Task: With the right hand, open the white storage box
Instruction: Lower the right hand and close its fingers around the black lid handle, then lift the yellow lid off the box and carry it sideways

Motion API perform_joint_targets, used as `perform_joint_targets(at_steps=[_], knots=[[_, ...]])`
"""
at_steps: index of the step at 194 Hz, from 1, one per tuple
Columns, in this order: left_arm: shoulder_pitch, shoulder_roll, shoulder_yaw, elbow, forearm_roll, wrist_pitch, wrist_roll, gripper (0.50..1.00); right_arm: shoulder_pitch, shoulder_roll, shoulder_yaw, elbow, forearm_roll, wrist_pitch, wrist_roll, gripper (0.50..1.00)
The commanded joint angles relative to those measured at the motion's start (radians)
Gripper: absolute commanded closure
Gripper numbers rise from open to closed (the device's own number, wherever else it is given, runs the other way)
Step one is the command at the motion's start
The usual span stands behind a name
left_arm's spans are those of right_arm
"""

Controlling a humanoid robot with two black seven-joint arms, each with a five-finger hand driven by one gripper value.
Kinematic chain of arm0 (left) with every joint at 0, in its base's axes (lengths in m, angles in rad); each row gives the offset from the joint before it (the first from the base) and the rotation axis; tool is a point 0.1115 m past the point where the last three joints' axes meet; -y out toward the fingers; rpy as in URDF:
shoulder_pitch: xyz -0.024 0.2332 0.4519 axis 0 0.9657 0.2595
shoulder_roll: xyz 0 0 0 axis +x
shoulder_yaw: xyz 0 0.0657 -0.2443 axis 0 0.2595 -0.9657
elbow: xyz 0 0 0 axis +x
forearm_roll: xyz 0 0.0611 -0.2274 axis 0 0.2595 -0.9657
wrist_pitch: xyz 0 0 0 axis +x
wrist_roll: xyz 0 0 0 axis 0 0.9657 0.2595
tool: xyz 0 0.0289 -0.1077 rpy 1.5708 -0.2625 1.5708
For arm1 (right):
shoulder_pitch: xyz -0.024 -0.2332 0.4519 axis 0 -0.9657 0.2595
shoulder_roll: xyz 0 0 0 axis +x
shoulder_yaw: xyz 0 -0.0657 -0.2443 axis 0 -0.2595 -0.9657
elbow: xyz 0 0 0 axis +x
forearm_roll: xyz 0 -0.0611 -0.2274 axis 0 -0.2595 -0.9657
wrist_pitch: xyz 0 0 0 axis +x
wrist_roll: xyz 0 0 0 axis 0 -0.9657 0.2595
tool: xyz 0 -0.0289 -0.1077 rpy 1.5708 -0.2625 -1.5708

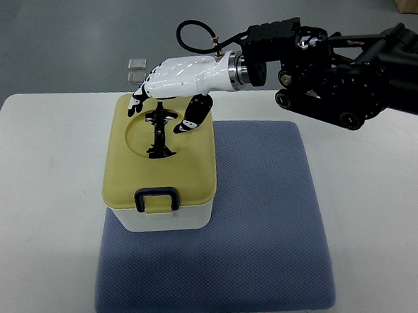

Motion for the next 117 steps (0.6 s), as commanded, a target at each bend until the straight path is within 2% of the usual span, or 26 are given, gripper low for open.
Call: perform_joint_targets(at_steps=[1, 14, 16, 17, 18, 19, 20, 22, 79, 117], knots=[[0.000, 0.000, 0.001, 0.000, 0.000, 0.000, 0.000, 0.500, -0.005, 0.011, 0.000, -0.003, 0.000, -0.002, -0.002, 0.807], [0.000, 0.000, 0.001, 0.000, 0.000, 0.000, 0.000, 0.500, -0.007, 0.014, 0.000, -0.003, 0.000, -0.012, -0.002, 0.895], [0.000, 0.000, 0.001, 0.000, 0.000, 0.000, 0.000, 0.500, -0.010, 0.014, 0.000, -0.003, 0.000, -0.015, -0.003, 0.932], [0.000, 0.000, 0.001, 0.000, 0.000, 0.000, 0.000, 0.500, -0.010, 0.014, 0.000, -0.003, 0.000, -0.015, -0.003, 0.932], [0.000, 0.000, 0.001, 0.000, 0.000, 0.000, 0.000, 0.500, -0.010, 0.016, 0.000, -0.003, 0.000, -0.016, -0.003, 0.956], [0.000, 0.000, 0.001, 0.000, 0.000, 0.000, 0.000, 0.500, -0.010, 0.016, 0.000, -0.003, 0.000, -0.016, -0.003, 0.957], [0.000, 0.000, 0.001, 0.000, 0.000, 0.000, 0.000, 0.500, -0.011, 0.016, 0.000, -0.003, 0.000, -0.019, -0.005, 0.983], [0.000, 0.000, 0.001, 0.000, 0.000, 0.000, 0.000, 0.500, -0.013, 0.016, 0.000, -0.003, 0.000, -0.021, -0.006, 1.000], [0.000, 0.000, 0.001, 0.000, 0.000, 0.000, 0.000, 0.500, -0.002, 0.008, 0.014, 0.005, 0.013, -0.053, -0.012, 1.000], [0.000, 0.000, 0.001, 0.000, 0.000, 0.002, 0.000, 0.500, 0.067, -0.053, 0.048, 0.045, 0.036, -0.047, -0.011, 1.000]])
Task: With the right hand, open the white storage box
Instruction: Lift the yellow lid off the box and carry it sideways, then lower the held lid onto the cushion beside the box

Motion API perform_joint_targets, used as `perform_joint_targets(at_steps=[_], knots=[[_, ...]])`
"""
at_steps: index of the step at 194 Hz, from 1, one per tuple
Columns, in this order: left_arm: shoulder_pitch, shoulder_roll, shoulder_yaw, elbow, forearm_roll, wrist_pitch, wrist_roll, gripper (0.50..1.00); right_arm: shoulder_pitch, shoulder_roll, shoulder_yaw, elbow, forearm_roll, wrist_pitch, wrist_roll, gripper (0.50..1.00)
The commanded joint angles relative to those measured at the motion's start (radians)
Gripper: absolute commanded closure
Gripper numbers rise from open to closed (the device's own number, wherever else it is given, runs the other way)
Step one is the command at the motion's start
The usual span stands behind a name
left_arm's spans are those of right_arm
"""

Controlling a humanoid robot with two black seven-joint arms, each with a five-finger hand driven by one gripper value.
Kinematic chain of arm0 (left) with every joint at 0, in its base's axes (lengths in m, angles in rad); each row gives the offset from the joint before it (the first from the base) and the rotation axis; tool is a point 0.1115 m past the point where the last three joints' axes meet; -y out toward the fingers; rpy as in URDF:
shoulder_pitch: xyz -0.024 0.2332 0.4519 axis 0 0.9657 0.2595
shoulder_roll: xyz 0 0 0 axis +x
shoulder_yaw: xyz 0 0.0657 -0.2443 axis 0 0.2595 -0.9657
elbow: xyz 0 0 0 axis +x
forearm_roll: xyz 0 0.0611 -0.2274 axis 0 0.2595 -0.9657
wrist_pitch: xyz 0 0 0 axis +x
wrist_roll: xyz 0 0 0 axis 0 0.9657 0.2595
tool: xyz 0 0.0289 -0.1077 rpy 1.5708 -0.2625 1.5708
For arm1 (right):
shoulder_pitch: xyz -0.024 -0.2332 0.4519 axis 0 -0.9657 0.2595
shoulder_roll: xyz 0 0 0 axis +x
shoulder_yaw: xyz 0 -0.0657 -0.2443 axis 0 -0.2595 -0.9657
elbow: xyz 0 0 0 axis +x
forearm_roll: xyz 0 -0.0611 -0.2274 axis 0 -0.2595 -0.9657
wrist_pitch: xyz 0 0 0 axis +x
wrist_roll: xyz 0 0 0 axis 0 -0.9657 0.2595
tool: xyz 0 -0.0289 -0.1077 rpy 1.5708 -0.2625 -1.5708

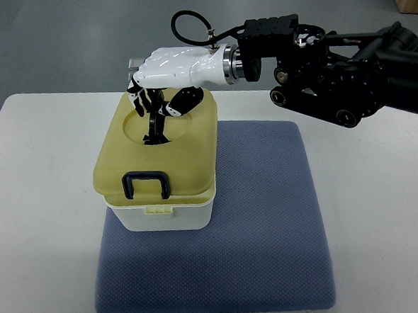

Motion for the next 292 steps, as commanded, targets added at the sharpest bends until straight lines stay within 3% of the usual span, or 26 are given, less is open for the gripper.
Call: perform_joint_targets(at_steps=[1, 74, 114, 150, 186, 212, 242, 292], knots=[[0.000, 0.000, 0.000, 0.000, 0.000, 0.001, 0.000, 0.500, 0.038, -0.041, 0.019, 0.026, 0.012, 0.005, 0.001, 1.000], [0.000, 0.000, 0.002, 0.000, 0.000, -0.001, 0.003, 0.500, 0.090, -0.348, 0.017, 0.184, 0.003, 0.006, 0.019, 1.000], [0.000, 0.000, 0.002, 0.000, 0.000, -0.001, 0.003, 0.500, 0.051, -0.503, 0.002, 0.187, -0.018, 0.005, 0.072, 1.000], [0.000, 0.000, 0.002, -0.002, 0.000, -0.002, 0.005, 0.500, -0.088, -0.604, -0.003, 0.150, -0.048, -0.038, 0.109, 1.000], [0.000, 0.000, 0.002, -0.008, 0.000, -0.002, 0.006, 0.500, -0.262, -0.601, -0.020, 0.068, -0.089, -0.153, 0.109, 1.000], [0.000, 0.000, 0.002, -0.006, 0.000, -0.002, 0.009, 0.500, -0.395, -0.580, -0.026, 0.042, -0.127, -0.291, 0.109, 1.000], [0.000, 0.000, 0.005, -0.008, 0.002, -0.002, 0.011, 0.500, -0.435, -0.476, -0.059, 0.042, -0.141, -0.406, 0.109, 1.000], [0.000, 0.000, 0.002, -0.008, 0.000, -0.002, 0.011, 0.500, -0.443, -0.354, -0.058, 0.038, -0.135, -0.506, 0.109, 1.000]])
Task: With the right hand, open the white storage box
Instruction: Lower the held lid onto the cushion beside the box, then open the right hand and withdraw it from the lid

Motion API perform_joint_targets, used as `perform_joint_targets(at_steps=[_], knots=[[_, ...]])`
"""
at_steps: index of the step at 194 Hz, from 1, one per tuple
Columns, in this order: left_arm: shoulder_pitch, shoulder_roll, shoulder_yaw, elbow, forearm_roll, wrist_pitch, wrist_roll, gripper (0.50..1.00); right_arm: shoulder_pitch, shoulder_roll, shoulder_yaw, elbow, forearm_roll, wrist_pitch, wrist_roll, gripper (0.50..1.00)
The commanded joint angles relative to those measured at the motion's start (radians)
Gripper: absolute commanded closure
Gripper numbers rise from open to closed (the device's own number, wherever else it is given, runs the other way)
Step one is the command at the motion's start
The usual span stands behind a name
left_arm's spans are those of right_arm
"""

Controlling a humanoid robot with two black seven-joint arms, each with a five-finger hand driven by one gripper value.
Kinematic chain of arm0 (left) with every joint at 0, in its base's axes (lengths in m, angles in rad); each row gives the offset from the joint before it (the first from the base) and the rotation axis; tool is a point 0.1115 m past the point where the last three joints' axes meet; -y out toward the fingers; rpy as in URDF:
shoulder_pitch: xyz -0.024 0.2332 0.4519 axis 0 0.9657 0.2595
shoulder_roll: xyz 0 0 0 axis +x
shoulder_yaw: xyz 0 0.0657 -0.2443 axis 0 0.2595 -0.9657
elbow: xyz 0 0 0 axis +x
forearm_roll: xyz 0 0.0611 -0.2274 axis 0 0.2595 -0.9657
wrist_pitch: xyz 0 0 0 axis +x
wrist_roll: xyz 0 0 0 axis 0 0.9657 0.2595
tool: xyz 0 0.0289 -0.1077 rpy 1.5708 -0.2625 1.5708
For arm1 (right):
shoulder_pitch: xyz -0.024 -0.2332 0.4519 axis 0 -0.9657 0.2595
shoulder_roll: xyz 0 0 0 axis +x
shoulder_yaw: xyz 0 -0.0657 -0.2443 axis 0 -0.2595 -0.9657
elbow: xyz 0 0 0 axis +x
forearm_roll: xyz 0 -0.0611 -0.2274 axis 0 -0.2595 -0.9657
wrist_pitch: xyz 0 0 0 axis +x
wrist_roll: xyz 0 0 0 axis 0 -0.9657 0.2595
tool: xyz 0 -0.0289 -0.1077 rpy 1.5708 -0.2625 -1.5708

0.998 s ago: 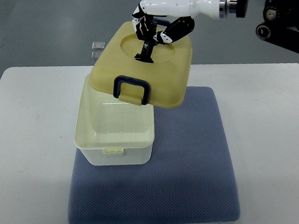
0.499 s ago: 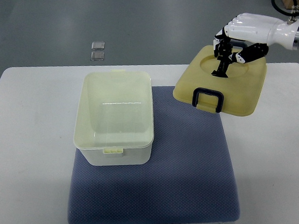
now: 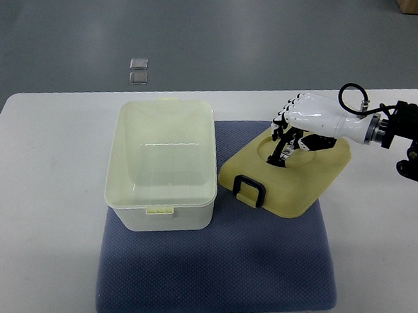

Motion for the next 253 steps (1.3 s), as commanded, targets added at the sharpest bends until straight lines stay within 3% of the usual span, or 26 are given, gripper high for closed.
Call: perform_joint_targets(at_steps=[1, 44, 75, 76, 77, 78, 79, 80, 81, 82, 83, 84, 89, 90, 93, 94, 96, 213, 225, 245, 253], knots=[[0.000, 0.000, -0.002, 0.000, -0.001, 0.000, 0.000, 0.500, -0.005, 0.050, 0.002, -0.003, 0.006, -0.030, 0.000, 1.000], [0.000, 0.000, -0.004, 0.000, -0.001, 0.000, 0.000, 0.500, -0.053, 0.148, 0.002, -0.038, 0.012, -0.052, 0.000, 1.000], [0.002, 0.000, -0.004, 0.001, -0.001, 0.000, 0.000, 0.500, -0.063, 0.157, 0.005, -0.046, 0.012, -0.064, 0.000, 1.000], [0.002, 0.000, -0.004, 0.001, -0.001, 0.000, 0.000, 0.500, -0.063, 0.157, 0.007, -0.046, 0.012, -0.064, 0.000, 0.953], [0.002, 0.000, -0.004, 0.001, -0.001, 0.000, 0.000, 0.500, -0.063, 0.157, 0.007, -0.046, 0.012, -0.064, 0.000, 0.953], [0.002, 0.000, -0.004, 0.001, -0.001, 0.000, 0.000, 0.500, -0.063, 0.157, 0.007, -0.046, 0.012, -0.064, 0.000, 0.892], [0.002, 0.000, -0.004, 0.001, -0.001, 0.000, 0.000, 0.500, -0.063, 0.157, 0.007, -0.046, 0.012, -0.064, 0.000, 0.891], [0.002, 0.000, -0.004, 0.001, -0.001, 0.000, 0.000, 0.500, -0.062, 0.156, 0.010, -0.046, 0.012, -0.064, 0.000, 0.827], [0.002, 0.000, -0.004, 0.001, -0.001, 0.000, 0.000, 0.500, -0.062, 0.156, 0.010, -0.046, 0.012, -0.064, 0.000, 0.826], [0.002, 0.000, -0.004, 0.001, -0.001, 0.000, 0.000, 0.500, -0.062, 0.156, 0.010, -0.046, 0.013, -0.064, 0.000, 0.767], [0.002, 0.000, -0.004, 0.001, -0.001, 0.000, 0.000, 0.500, -0.062, 0.156, 0.010, -0.046, 0.013, -0.064, 0.000, 0.767], [0.002, 0.000, -0.004, 0.001, -0.001, 0.000, 0.000, 0.500, -0.062, 0.154, 0.011, -0.046, 0.013, -0.064, 0.000, 0.726], [0.002, 0.000, -0.004, 0.001, -0.001, 0.000, 0.000, 0.500, -0.062, 0.152, 0.011, -0.046, 0.013, -0.064, 0.000, 0.664], [0.002, 0.000, -0.004, 0.001, -0.001, 0.000, 0.000, 0.500, -0.060, 0.151, 0.011, -0.046, 0.013, -0.063, 0.000, 0.634], [0.002, 0.000, -0.004, 0.001, -0.001, 0.000, 0.000, 0.500, -0.059, 0.148, 0.011, -0.046, 0.012, -0.063, 0.000, 0.605], [0.002, 0.000, -0.004, 0.001, -0.001, 0.000, 0.000, 0.500, -0.059, 0.146, 0.011, -0.046, 0.012, -0.063, 0.000, 0.573], [0.002, 0.000, -0.004, 0.001, -0.001, 0.000, 0.000, 0.500, -0.057, 0.143, 0.011, -0.046, 0.012, -0.063, 0.000, 0.562], [0.002, 0.000, 0.001, 0.001, -0.001, 0.000, 0.000, 0.500, 0.029, -0.009, 0.022, -0.049, 0.038, -0.041, 0.000, 0.560], [0.002, 0.000, 0.001, 0.001, 0.001, 0.000, 0.000, 0.500, 0.047, -0.019, 0.059, -0.062, 0.116, -0.001, 0.000, 0.560], [0.002, 0.000, 0.001, 0.000, 0.001, 0.000, 0.000, 0.500, 0.046, -0.015, 0.215, -0.105, 0.361, 0.146, -0.002, 0.560], [0.002, 0.000, 0.001, 0.000, 0.001, 0.000, 0.000, 0.500, 0.044, -0.007, 0.300, -0.124, 0.487, 0.212, -0.034, 0.560]])
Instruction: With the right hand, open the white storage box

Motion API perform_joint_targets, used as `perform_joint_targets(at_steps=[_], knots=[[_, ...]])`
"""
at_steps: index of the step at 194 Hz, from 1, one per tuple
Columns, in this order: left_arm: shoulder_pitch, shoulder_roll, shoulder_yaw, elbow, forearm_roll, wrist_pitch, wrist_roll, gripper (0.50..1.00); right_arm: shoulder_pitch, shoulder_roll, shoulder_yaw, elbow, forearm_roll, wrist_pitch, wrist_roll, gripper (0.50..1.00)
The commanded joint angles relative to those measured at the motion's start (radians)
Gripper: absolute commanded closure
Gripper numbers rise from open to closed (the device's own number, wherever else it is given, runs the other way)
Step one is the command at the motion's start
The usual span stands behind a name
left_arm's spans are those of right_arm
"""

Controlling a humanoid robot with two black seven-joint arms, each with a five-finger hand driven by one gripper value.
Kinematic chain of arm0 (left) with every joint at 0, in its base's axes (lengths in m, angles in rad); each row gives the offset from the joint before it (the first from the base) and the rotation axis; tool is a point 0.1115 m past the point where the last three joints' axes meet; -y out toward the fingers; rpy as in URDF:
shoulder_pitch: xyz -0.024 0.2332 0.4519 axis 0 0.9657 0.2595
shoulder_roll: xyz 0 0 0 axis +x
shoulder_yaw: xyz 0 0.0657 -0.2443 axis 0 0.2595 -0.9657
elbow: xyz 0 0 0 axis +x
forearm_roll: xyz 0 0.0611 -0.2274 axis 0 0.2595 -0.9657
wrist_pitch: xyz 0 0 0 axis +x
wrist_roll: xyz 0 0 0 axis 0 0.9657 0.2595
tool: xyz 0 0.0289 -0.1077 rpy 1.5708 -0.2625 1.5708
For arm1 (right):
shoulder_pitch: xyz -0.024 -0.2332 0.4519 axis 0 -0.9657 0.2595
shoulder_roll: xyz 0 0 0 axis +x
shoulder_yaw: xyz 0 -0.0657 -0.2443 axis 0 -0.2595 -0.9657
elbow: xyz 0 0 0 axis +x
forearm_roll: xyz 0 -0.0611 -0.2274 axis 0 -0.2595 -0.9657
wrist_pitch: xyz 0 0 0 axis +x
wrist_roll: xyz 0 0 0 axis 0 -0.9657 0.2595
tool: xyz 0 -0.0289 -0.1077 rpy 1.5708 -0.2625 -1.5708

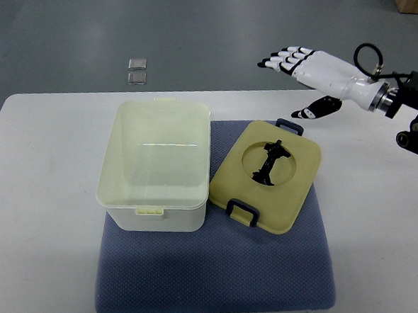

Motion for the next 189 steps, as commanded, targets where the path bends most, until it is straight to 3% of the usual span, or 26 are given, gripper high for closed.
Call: perform_joint_targets(at_steps=[1, 9, 22, 53, 64, 86, 111, 128, 168, 189], knots=[[0.000, 0.000, 0.000, 0.000, 0.001, 0.000, 0.000, 0.500, 0.000, 0.012, 0.182, -0.043, 0.283, 0.158, -0.046, 0.560], [0.000, 0.000, 0.000, 0.000, 0.000, 0.000, 0.000, 0.500, -0.003, 0.012, 0.245, -0.051, 0.385, 0.212, -0.090, 0.560], [0.000, 0.000, 0.000, 0.000, 0.001, 0.000, 0.000, 0.500, -0.020, 0.018, 0.378, -0.055, 0.624, 0.337, -0.225, 0.560], [-0.002, 0.000, 0.000, 0.000, 0.001, 0.000, 0.000, 0.500, -0.104, 0.048, 0.645, -0.101, 1.198, 0.475, -0.492, 0.560], [-0.002, 0.000, 0.000, -0.002, 0.001, 0.000, 0.000, 0.500, -0.129, 0.063, 0.684, -0.120, 1.350, 0.518, -0.540, 0.560], [-0.002, 0.000, 0.000, -0.008, 0.001, 0.000, 0.000, 0.500, -0.198, 0.120, 0.724, -0.187, 1.554, 0.610, -0.534, 0.560], [-0.002, 0.000, -0.002, -0.016, 0.001, 0.000, 0.001, 0.500, -0.299, 0.232, 0.819, -0.267, 1.625, 0.773, -0.434, 0.560], [-0.002, 0.000, 0.000, -0.014, 0.001, 0.000, 0.003, 0.500, -0.354, 0.271, 0.866, -0.285, 1.620, 0.840, -0.415, 0.560], [-0.002, 0.000, 0.000, -0.016, 0.001, 0.000, 0.003, 0.500, -0.402, 0.330, 0.871, -0.313, 1.615, 0.860, -0.408, 0.560], [-0.002, 0.000, 0.000, -0.016, 0.001, 0.000, 0.003, 0.500, -0.405, 0.333, 0.871, -0.339, 1.617, 0.857, -0.357, 0.560]])
